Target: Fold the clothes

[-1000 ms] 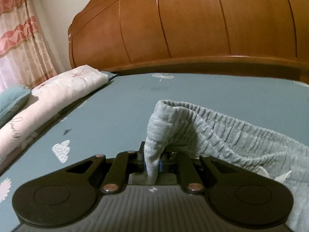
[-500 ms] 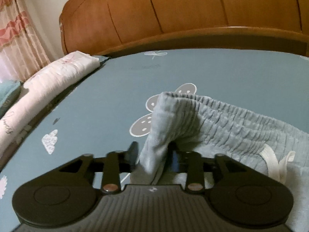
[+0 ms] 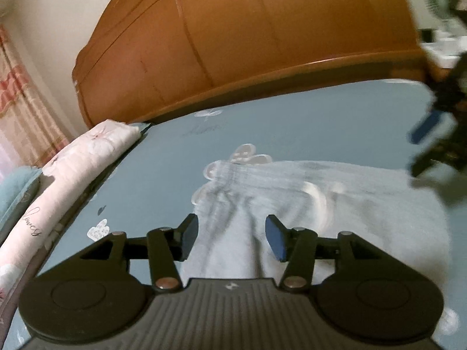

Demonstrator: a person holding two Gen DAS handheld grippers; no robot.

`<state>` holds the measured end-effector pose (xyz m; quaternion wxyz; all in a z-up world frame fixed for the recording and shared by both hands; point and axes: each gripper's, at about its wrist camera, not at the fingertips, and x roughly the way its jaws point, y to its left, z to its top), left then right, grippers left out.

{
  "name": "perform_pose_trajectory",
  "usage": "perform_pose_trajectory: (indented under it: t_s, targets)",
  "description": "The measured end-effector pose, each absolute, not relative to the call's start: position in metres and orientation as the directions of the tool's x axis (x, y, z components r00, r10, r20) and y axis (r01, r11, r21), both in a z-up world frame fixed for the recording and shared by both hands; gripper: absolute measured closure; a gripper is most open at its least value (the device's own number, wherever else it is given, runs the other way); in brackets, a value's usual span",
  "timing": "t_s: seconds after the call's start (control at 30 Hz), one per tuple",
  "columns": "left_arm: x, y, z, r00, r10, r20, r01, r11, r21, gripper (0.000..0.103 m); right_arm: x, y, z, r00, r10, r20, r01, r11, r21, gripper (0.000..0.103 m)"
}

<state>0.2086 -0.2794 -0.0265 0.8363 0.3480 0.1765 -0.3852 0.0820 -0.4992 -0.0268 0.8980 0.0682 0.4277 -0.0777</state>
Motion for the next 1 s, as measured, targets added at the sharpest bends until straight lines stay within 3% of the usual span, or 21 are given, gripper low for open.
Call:
perform_pose_trajectory:
  t_s: [0.2, 0.47, 0.8, 1.0]
  targets:
    - [0.142, -0.217, -0.012, 0.628, -0.512, -0.587, 0.776, 0.464, 0.426, 0.051, 0.064, -0.465, -0.016, 0.646, 0.022, -0.763, 0.138, 0.98, 0.145, 0.045]
    - [0.109, -0.136, 0.006, 0.71, -0.351, -0.61, 0.657, 0.643, 0.395, 0.051, 0.062, -0.387, -0.009, 0.658, 0.192, -0.728, 0.0, 0.967, 0.255, 0.045]
    - [0.127, -0.038, 0.01, 0.722, -0.176, -0.67, 0.388, 0.904, 0.18, 0.051, 0.055, -0.303, -0.011, 0.637, 0.281, -0.718, -0.104, 0.954, 0.281, 0.042]
    - [0.125, -0.006, -0.012, 0.655, -0.192, -0.731, 0.326, 0.945, 0.043, 0.051, 0.054, -0.277, -0.012, 0.616, 0.302, -0.728, -0.141, 0.951, 0.275, 0.041]
